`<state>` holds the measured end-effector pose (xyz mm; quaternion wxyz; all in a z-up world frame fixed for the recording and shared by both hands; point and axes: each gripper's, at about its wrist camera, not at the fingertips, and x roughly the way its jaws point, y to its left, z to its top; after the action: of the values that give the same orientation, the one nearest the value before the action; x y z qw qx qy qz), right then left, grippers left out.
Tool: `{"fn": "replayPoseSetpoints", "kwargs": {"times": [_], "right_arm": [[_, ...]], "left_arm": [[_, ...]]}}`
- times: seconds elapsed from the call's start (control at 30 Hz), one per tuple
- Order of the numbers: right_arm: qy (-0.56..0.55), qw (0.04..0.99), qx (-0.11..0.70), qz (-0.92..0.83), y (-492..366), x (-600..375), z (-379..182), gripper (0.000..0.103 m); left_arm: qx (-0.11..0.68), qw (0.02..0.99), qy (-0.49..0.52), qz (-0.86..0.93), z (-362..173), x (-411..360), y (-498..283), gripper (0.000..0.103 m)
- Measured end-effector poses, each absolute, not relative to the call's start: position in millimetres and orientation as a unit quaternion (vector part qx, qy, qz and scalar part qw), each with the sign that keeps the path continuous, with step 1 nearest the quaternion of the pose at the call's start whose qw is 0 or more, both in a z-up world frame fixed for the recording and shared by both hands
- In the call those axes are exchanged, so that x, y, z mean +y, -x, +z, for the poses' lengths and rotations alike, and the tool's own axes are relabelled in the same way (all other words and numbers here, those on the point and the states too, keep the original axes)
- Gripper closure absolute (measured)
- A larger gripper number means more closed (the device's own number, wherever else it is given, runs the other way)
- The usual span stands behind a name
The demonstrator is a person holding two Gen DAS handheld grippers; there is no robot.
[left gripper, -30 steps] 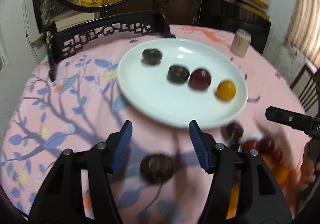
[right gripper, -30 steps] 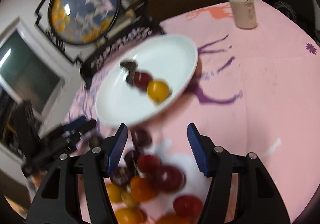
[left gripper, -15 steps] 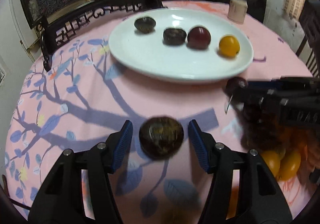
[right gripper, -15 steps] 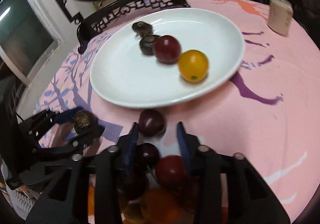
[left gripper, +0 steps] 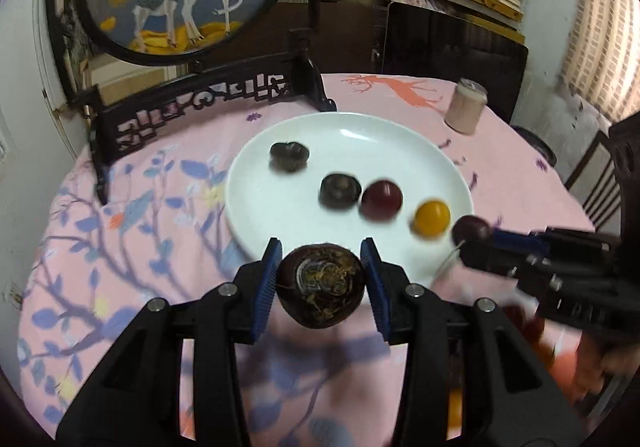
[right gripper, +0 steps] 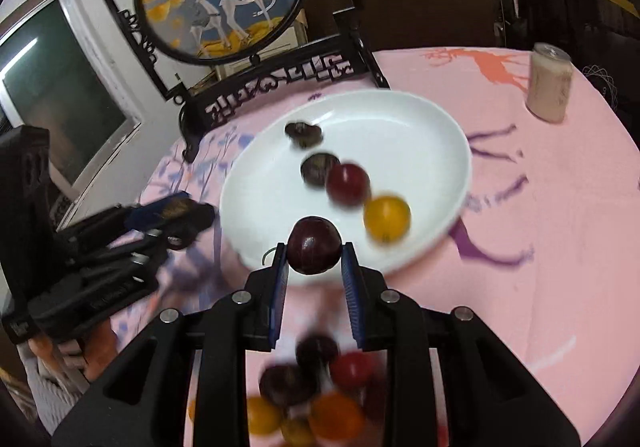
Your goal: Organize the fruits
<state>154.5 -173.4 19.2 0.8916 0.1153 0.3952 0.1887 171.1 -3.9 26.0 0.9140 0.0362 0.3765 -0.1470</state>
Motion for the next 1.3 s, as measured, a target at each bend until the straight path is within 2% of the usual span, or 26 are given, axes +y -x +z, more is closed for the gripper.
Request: {"fn": "replayPoseSetpoints", "kwargs": {"times": [0.07,0.1,0.13,0.3,0.37,0.4,0.43,1.0,1.3], "right_arm": [[-0.117,0.89,0.402,0.179,-173.6,-163.9,14.3,0.075],[-0.113,0.893,0.402,0.166,-176.9,-162.5,11.6,0.069],[-0.106,0.896,0.403,0.154,-177.5,-161.8,9.1,0.062],[-0.132,0.897,0.388,0.166,-163.0,-184.9,11.4,0.061],[-0.139,0.897,0.385,0.168,-157.1,-189.8,12.4,0.056],[-0.141,0.899,0.382,0.164,-149.9,-194.3,13.2,0.048],[-0.143,0.901,0.378,0.16,-143.3,-198.1,13.4,0.044],[-0.194,0.902,0.348,0.168,-30.9,-240.6,-6.1,0.044],[-0.207,0.895,0.363,0.157,2.7,-250.7,-27.5,0.044]], "left_arm": [[0.391,0.911,-0.03,-0.131,15.2,-8.2,-190.4,0.058],[0.395,0.911,-0.012,-0.119,7.3,-4.1,-198.0,0.046],[0.397,0.91,-0.006,-0.119,4.3,-0.8,-198.6,0.041],[0.39,0.912,0.012,-0.124,7.5,19.1,-192.4,0.039],[0.386,0.914,0.009,-0.127,8.0,21.3,-183.0,0.036],[0.384,0.915,0.002,-0.126,7.1,21.4,-177.8,0.034],[0.383,0.915,-0.007,-0.125,6.0,20.9,-171.6,0.033],[0.388,0.91,-0.065,-0.131,-24.7,46.5,-44.9,0.028],[0.406,0.898,-0.105,-0.136,-41.8,34.0,-31.3,0.029]]}}
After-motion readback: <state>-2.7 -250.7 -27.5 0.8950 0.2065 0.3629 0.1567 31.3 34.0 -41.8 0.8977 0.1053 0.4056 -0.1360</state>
